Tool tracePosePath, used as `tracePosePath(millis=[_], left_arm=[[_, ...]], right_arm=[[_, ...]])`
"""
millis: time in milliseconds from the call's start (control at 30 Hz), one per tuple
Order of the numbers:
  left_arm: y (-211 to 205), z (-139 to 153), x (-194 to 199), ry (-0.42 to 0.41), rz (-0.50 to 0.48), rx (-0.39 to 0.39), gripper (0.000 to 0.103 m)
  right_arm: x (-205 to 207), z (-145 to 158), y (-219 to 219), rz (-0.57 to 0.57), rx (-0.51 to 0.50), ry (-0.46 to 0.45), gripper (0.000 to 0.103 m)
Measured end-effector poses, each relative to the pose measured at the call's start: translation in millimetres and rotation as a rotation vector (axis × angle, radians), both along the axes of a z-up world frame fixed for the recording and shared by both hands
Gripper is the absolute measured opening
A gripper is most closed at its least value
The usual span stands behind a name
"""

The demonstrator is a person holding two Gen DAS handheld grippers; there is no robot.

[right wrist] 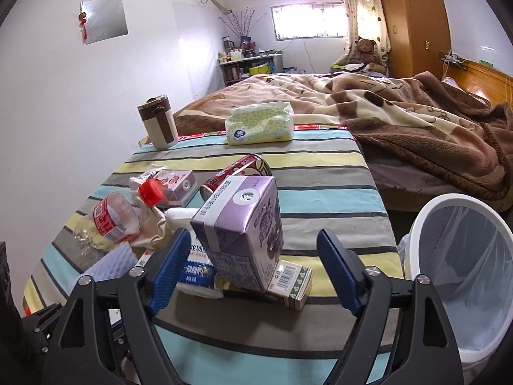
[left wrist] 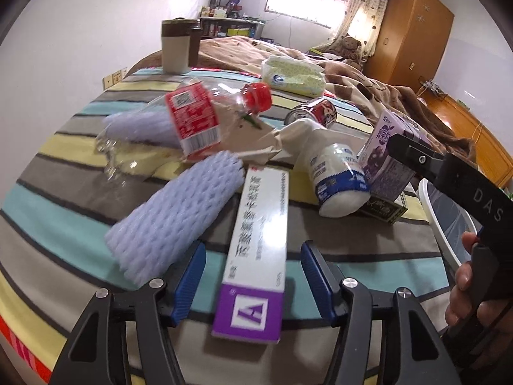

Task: Collect trash
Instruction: 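Grasp the purple grape milk carton with the right gripper while the left grasps the purple-white ointment box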

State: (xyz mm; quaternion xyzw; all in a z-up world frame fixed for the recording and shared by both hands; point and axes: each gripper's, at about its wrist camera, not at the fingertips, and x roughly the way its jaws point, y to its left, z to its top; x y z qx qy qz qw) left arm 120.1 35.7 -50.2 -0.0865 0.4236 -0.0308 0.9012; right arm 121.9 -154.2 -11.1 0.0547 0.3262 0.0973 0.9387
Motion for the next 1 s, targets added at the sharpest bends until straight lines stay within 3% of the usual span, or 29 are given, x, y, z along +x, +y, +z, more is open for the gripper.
tracePosePath(millis=[67,333,467,567,667,1000], left_arm=[[-1,-3,6,0.011,-0.003,-0.002,0.062],[-3,-8,17,0.029,-0.007,0.02,0.049],[-2,-8,20,0.034,-0.015,0.012,0.039],[0,-8,20,0.036,-0.014,-0.014,0.039],[1,-8,19,0.034,-0.014,-0.016,0.039],[1,-6,14,0.023,-0.029,-0.069,0.039]], right_arm=[[2,0,1,-0.009,0.003,0.002,0.07],[7,-6,5,-0.014,0.001,0.025,0.055],[7,-6,5,-0.016,-0.008,0.022,0.039],[8,-7,4,-0.022,-0.012,0.026,0.021],[8,-9,1,-0.018,0.004,0.031,0.014],[7,-3,-34,-0.053,0.105,0.023,0.015]])
